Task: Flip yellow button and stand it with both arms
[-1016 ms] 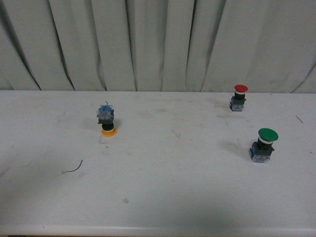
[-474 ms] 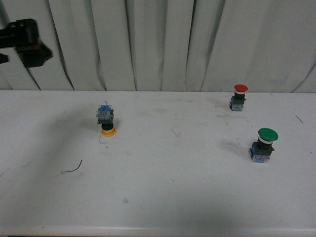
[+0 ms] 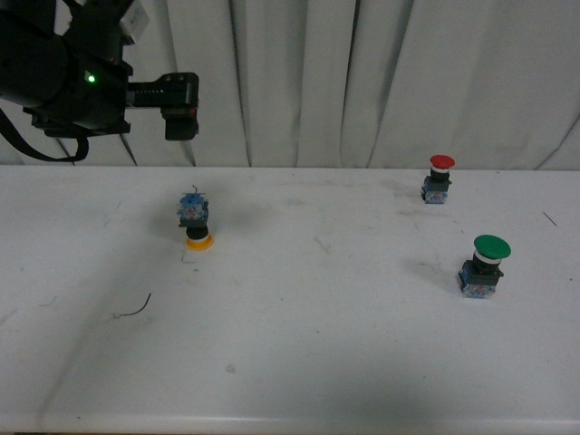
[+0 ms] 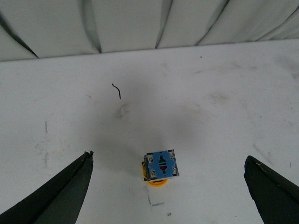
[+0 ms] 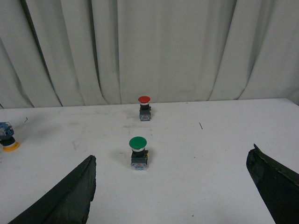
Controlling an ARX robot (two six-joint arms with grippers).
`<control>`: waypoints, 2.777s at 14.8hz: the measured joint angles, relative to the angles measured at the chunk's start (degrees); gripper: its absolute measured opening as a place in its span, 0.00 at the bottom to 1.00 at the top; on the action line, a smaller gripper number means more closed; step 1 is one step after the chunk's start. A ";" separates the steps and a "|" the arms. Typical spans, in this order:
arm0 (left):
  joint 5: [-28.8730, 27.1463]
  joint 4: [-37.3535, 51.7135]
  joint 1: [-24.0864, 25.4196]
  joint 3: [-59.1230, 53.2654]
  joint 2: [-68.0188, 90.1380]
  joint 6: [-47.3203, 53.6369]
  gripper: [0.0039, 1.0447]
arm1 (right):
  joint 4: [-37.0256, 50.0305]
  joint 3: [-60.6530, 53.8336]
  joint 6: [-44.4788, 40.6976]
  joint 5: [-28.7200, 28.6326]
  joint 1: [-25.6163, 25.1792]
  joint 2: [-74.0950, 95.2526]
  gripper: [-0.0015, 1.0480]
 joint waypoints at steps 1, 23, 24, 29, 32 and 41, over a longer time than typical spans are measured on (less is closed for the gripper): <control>-1.57 -1.20 -0.92 1.33 1.62 1.14 0.94 | 0.00 0.00 0.00 0.00 0.00 0.00 0.94; -9.42 -10.51 -3.56 15.54 19.34 -2.71 0.94 | 0.00 0.00 0.00 0.00 0.00 0.00 0.94; -9.42 -10.45 -3.56 15.69 19.34 -3.08 0.94 | 0.00 0.00 0.00 0.00 0.00 0.00 0.94; -9.33 -10.75 -3.56 15.80 19.37 -3.65 0.72 | 0.00 0.00 0.00 0.00 0.00 0.00 0.94; -8.17 -11.30 -3.56 16.04 19.45 -4.11 0.41 | 0.00 0.00 0.00 0.00 0.00 0.00 0.94; 4.24 -0.35 -2.21 6.56 7.78 -10.91 0.29 | -0.02 0.00 0.00 0.00 0.00 0.00 0.94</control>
